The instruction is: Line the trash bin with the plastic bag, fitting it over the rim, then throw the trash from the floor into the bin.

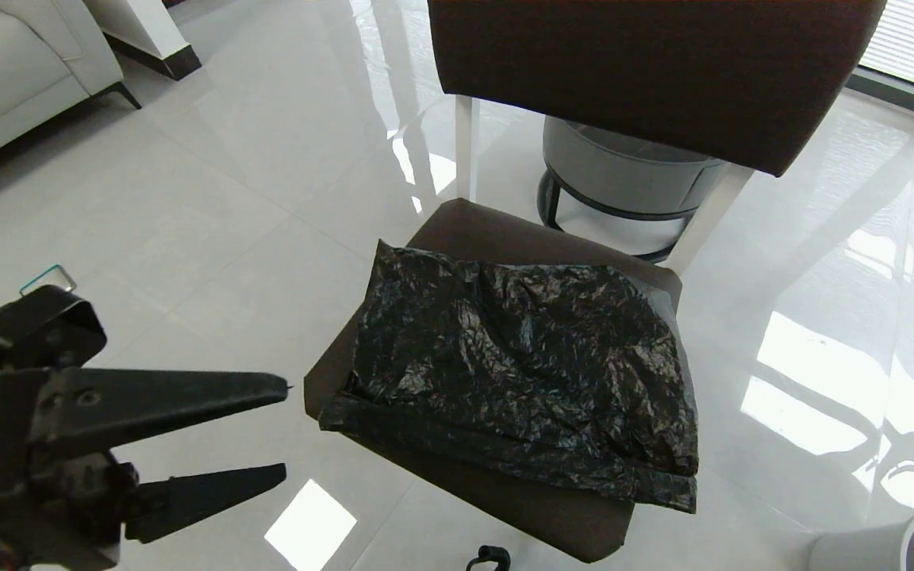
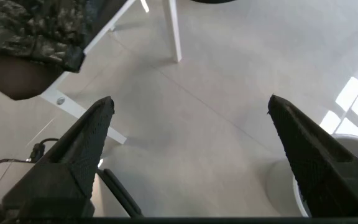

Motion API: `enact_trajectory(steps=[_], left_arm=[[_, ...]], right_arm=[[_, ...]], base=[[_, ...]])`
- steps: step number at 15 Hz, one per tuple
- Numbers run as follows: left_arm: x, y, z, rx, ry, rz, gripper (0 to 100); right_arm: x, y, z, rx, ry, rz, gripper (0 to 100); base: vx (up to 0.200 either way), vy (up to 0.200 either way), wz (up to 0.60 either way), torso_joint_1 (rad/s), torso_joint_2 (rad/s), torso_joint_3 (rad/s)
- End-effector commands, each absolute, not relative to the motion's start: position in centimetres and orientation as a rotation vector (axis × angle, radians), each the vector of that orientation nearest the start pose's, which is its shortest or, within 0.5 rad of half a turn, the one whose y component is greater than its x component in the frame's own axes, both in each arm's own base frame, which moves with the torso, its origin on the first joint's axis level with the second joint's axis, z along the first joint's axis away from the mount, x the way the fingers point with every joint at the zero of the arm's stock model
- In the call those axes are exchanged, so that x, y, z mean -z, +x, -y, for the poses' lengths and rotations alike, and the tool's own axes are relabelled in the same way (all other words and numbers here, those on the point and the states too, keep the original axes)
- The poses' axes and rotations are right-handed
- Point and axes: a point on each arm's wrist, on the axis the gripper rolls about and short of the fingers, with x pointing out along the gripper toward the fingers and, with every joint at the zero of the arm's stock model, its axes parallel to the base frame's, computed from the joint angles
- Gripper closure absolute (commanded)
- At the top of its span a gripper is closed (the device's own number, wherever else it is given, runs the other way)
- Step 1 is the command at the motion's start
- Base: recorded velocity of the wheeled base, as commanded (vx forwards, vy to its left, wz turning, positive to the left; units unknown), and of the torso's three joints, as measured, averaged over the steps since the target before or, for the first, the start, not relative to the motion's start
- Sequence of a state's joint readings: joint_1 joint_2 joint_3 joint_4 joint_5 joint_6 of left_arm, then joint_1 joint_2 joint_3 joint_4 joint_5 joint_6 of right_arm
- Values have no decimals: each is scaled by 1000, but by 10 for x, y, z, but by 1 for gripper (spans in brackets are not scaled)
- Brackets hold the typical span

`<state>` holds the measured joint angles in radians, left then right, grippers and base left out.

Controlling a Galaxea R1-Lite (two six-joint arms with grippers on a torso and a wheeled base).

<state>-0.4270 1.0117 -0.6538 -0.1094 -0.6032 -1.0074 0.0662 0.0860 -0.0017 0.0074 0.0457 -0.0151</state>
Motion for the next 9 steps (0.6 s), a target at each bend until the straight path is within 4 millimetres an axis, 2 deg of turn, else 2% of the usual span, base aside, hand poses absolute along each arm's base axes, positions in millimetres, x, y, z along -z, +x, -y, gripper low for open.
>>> enact_trajectory(steps=[1, 6, 9], left_arm=[[-230, 135, 84, 791, -922, -864, 0], [-197, 158, 99, 758, -831, -964, 0], [-191, 169, 105, 766, -831, -958, 0]], right_arm=[[-77, -16, 0, -134, -17, -102, 0], [-77, -15, 1, -162, -17, -103, 0], [-77, -15, 1, -162, -17, -103, 0]], base=[[0, 0, 0, 0, 0, 0], [0, 0, 0, 0, 0, 0], [0, 0, 0, 0, 0, 0]])
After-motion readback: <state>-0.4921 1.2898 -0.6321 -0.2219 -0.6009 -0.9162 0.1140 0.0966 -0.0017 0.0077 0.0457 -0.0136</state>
